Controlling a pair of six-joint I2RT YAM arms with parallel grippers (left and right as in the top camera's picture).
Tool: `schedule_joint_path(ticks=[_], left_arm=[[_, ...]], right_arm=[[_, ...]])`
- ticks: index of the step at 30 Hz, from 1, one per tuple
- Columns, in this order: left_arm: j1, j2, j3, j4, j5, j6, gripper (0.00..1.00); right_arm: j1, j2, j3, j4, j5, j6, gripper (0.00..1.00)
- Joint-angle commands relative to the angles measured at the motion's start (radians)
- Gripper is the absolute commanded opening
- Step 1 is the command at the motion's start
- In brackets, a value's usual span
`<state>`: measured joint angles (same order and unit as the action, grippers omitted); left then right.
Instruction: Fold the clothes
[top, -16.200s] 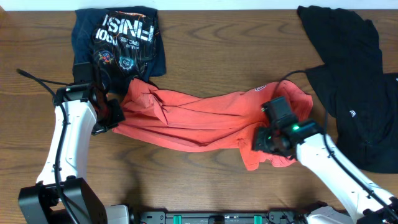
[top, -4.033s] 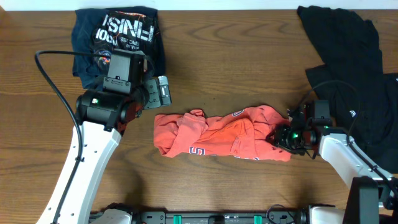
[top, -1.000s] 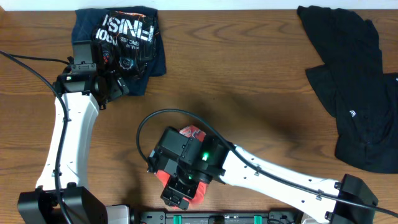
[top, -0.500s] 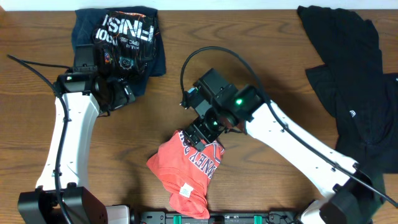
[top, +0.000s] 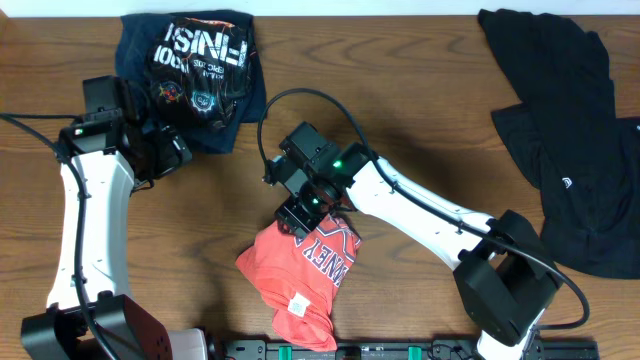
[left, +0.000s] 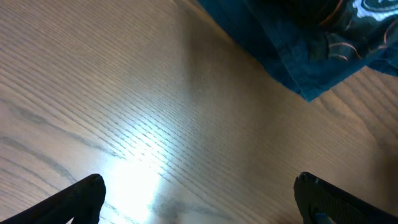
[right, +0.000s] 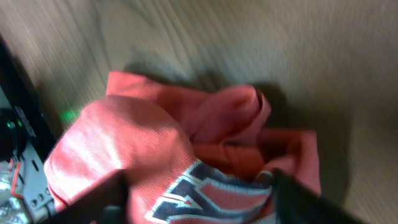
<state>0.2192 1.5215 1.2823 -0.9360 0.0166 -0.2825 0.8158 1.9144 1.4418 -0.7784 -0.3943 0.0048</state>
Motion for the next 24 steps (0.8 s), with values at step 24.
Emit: schedule_joint_path(ticks=[24], left_arm=[[-0.033, 0.039, -0.014, 0.058, 0.131, 0.056, 0.98]], right_arm=[[-0.368, -0.003, 0.015, 0.136, 0.069, 0.019, 0.01]])
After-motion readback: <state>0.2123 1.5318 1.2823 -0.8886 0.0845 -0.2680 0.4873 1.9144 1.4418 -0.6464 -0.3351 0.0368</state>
